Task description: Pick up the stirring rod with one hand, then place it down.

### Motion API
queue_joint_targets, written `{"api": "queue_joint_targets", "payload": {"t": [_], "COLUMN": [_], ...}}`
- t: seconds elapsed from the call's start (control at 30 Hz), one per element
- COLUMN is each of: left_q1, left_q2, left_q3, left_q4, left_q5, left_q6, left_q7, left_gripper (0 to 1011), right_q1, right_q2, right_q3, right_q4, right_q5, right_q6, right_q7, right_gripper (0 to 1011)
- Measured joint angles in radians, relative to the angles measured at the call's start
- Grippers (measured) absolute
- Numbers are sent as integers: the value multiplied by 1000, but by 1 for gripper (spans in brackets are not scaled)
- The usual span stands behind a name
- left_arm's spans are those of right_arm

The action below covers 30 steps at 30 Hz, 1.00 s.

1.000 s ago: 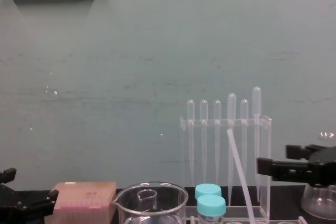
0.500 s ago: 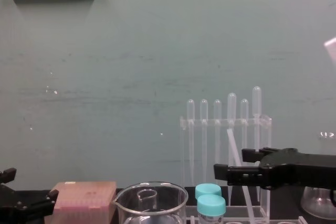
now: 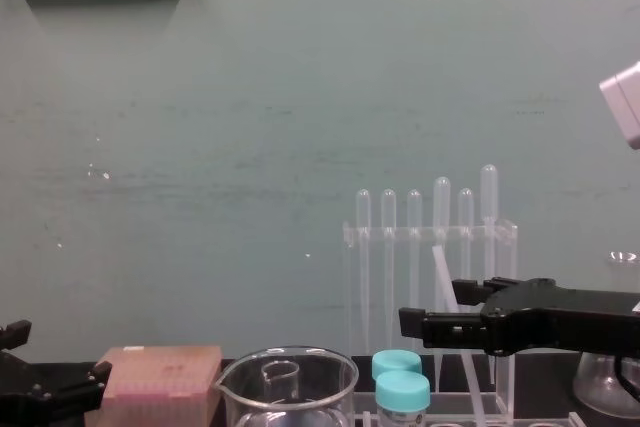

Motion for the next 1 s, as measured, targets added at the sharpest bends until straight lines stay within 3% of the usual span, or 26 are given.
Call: {"api": "queue_joint_targets", "payload": {"t": [0.2, 1.0], "left_q1": [0, 0], "left_q2": [0, 0], "left_q3": [0, 0], "left_q4": [0, 0], "left_q5": [0, 0], "left_q6": [0, 0], "left_q7": [0, 0], "left_gripper": [1000, 1000], "right_q1": [-1, -4], "right_q2": [2, 4], "right_q3": [0, 2], "right_q4": [-2, -6], "right_q5": [3, 5], "right_q6": [0, 2], "right_q7": [0, 2], "right_gripper": [885, 139]}}
